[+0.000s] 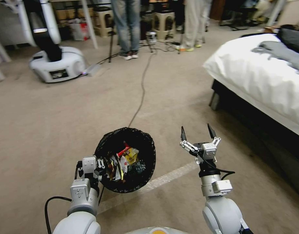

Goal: Pick up the trash bin, then pick up the garbage from the floor and place it into the trash bin.

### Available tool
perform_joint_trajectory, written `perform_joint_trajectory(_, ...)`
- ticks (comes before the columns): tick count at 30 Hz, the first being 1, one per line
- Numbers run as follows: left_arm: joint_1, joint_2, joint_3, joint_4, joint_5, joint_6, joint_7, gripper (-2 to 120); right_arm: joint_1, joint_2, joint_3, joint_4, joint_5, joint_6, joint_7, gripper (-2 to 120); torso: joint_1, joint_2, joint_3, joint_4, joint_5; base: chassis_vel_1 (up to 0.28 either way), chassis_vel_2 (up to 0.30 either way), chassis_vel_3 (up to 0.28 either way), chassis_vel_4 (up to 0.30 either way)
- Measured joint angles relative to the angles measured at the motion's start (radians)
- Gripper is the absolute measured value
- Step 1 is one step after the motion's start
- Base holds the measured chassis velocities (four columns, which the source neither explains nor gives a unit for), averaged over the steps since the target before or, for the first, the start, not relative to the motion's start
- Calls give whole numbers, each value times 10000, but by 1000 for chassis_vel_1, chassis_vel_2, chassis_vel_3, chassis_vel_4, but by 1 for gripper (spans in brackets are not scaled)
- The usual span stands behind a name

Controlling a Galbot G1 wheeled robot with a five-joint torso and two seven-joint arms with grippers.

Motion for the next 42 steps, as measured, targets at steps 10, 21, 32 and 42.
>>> perform_joint_trajectory(10,31,57,-19,-171,-18,52,2,1,-85,-43,2,-57,-16,14,-32,100,0,0,0,-1,0,117,114,131,132)
perform_joint_trajectory(21,59,55,-30,-243,-35,55,9,1,-243,11,-113,-125,-213,128,-179,100,0,0,0,-2,0,122,138,131,119)
perform_joint_trajectory(32,140,57,-45,-222,11,-112,79,1,-390,-84,-74,-4,-325,235,-296,100,0,0,0,2,1,113,103,111,115)
perform_joint_trajectory(42,231,52,80,-175,112,-143,144,1,-552,-56,8,166,-374,297,-354,100,-1,0,0,-2,1,18,8,12,7)
